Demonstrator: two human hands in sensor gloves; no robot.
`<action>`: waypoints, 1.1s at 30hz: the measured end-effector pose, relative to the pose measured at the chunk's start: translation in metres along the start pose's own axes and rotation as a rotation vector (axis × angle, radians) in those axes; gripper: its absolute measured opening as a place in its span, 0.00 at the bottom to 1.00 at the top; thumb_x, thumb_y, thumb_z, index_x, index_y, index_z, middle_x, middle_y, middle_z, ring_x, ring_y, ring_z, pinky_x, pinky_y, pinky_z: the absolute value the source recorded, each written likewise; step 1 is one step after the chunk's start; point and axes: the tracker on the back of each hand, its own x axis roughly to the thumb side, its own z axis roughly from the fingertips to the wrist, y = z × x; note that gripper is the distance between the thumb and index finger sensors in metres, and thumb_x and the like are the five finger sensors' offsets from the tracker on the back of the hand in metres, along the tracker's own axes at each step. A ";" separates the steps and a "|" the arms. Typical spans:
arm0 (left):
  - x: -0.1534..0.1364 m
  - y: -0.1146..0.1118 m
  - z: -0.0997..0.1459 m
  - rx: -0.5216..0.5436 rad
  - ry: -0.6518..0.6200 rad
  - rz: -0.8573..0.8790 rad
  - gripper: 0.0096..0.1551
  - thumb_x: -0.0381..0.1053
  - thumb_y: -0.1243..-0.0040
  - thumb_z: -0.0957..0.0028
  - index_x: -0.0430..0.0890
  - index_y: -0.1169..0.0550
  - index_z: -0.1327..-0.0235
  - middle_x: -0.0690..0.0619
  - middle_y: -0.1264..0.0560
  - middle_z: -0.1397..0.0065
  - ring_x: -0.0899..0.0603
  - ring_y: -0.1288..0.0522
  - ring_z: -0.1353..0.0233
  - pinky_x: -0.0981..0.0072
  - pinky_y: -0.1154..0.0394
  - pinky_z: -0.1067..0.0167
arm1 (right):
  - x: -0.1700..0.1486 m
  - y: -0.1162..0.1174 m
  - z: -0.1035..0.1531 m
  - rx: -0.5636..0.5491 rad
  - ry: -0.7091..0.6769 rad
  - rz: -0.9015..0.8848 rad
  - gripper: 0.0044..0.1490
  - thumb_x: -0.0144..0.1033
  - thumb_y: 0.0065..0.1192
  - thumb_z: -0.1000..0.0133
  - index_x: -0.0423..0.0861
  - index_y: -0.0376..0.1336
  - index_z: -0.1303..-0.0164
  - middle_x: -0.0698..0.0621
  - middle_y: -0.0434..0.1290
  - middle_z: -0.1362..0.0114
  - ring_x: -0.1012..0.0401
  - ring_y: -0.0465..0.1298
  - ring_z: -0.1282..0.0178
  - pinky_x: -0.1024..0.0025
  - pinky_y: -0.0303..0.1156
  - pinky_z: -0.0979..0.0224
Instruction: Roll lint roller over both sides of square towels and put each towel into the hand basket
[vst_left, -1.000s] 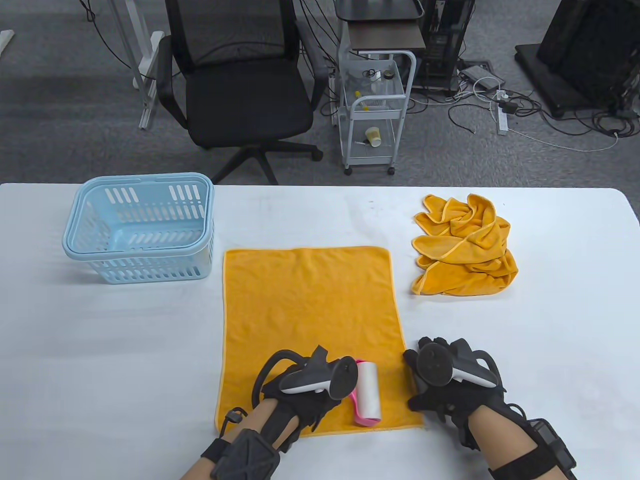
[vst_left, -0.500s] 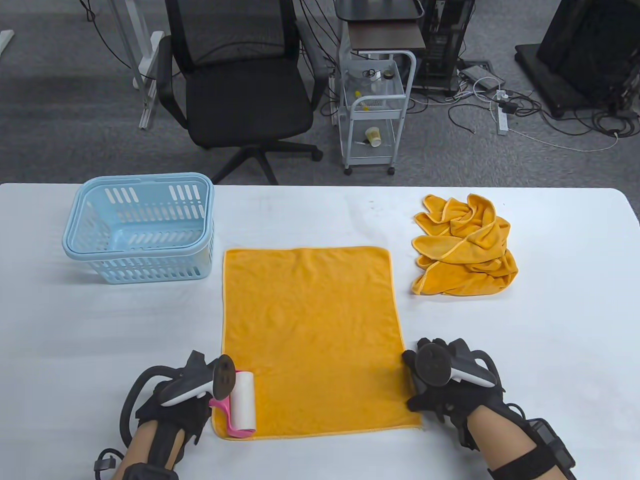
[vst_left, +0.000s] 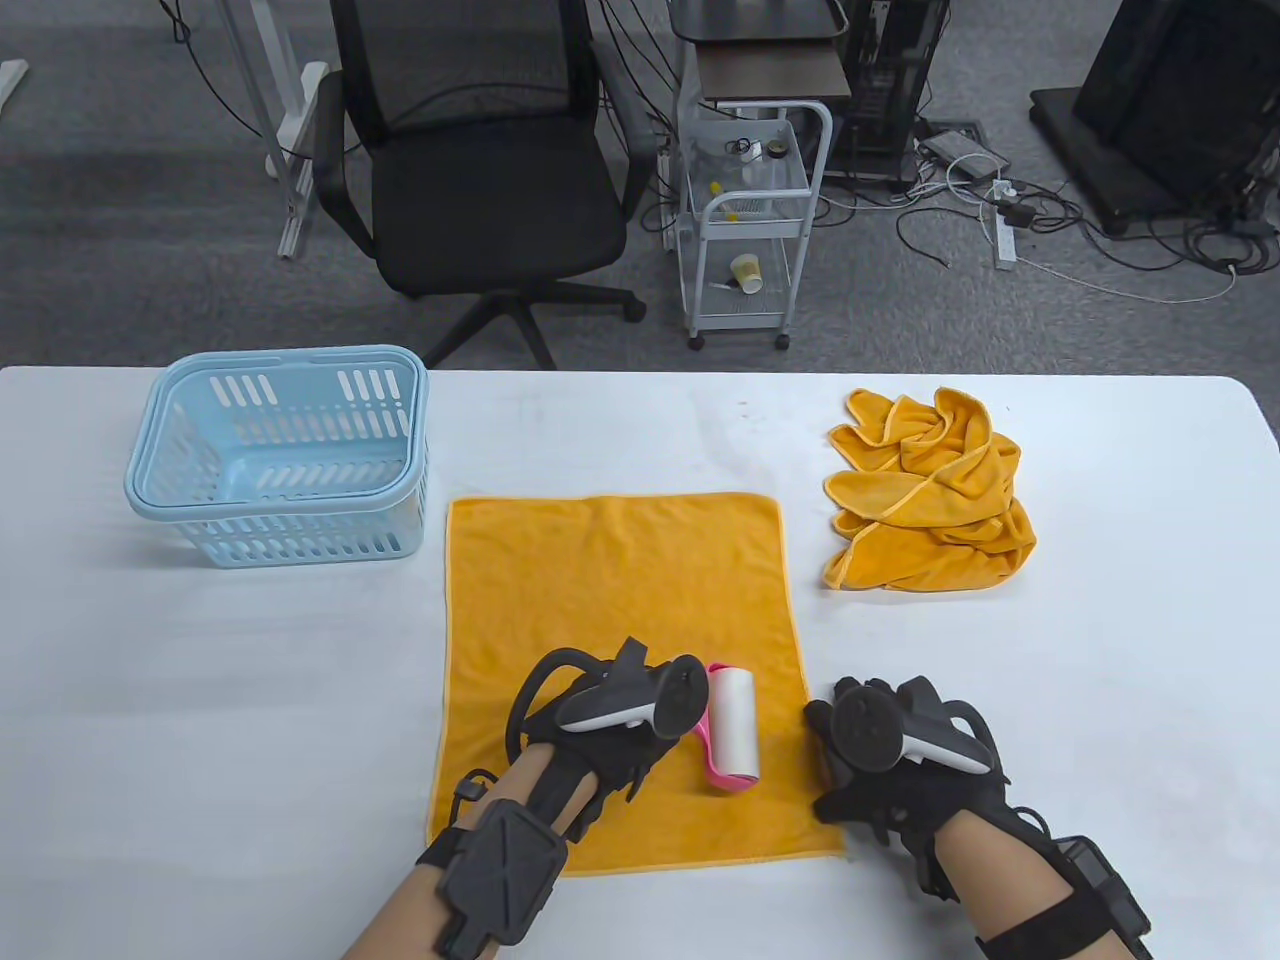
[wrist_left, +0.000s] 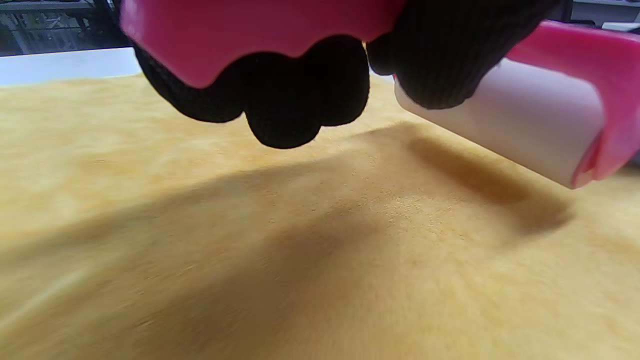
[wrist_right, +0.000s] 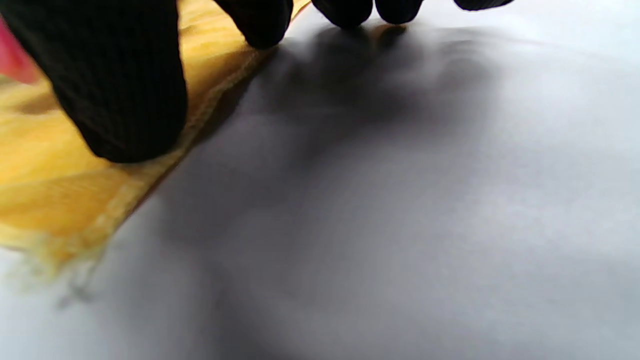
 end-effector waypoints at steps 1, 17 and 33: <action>-0.001 -0.002 -0.005 -0.006 0.015 -0.020 0.32 0.58 0.38 0.46 0.62 0.37 0.29 0.55 0.26 0.29 0.42 0.19 0.35 0.42 0.23 0.35 | 0.000 0.000 0.000 0.000 0.000 -0.001 0.63 0.60 0.75 0.49 0.47 0.46 0.13 0.34 0.43 0.14 0.32 0.45 0.16 0.27 0.51 0.26; -0.163 -0.025 0.093 -0.264 0.533 -0.287 0.24 0.53 0.33 0.46 0.65 0.30 0.39 0.58 0.24 0.30 0.43 0.19 0.32 0.37 0.27 0.30 | -0.001 0.000 0.000 0.004 0.003 -0.004 0.62 0.60 0.76 0.49 0.47 0.46 0.13 0.34 0.43 0.14 0.32 0.45 0.16 0.27 0.51 0.26; -0.044 0.016 -0.028 -0.018 0.119 -0.069 0.30 0.56 0.36 0.46 0.61 0.35 0.32 0.58 0.24 0.33 0.44 0.18 0.37 0.42 0.24 0.34 | -0.002 0.000 0.000 0.004 0.003 -0.022 0.62 0.60 0.76 0.49 0.48 0.46 0.13 0.34 0.42 0.14 0.32 0.44 0.16 0.27 0.51 0.25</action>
